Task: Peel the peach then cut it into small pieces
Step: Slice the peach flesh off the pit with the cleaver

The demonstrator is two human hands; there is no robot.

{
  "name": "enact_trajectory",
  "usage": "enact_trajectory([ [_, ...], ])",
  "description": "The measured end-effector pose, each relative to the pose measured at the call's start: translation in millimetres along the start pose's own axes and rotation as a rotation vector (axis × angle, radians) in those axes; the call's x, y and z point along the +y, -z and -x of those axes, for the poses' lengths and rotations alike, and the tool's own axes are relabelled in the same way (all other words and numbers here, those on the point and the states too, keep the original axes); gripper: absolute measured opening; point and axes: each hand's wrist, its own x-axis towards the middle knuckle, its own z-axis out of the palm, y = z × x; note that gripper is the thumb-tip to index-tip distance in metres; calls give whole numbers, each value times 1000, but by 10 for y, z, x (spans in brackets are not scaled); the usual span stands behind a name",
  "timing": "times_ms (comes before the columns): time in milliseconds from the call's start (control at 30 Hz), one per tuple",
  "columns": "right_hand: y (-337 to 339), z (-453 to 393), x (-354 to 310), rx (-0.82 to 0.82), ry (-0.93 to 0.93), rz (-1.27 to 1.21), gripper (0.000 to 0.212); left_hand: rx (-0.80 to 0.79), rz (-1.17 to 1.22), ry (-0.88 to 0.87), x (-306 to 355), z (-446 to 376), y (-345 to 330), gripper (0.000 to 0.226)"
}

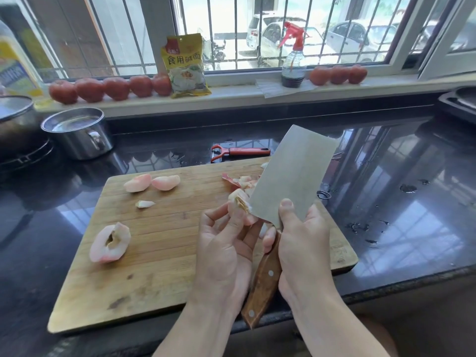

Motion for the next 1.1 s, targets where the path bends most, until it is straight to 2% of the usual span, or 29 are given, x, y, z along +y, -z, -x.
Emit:
enact_trajectory([
  [300,7,-47,57,-1,37,6,13,37,-8,13,11,-11,-8,21],
  [467,41,-112,50,-36,65,44,11,10,-23,44,10,-39,30,30],
  [700,110,-151,61,-120,125,67,10,-36,-36,102,72,-26,49,23],
  [900,263,-247,-27,-255,147,199,10,-90,-42,275,259,-57,108,20],
  [1100,447,-365,-221,-378,82,398,14,-119,-223,438,386,-78,89,27],
])
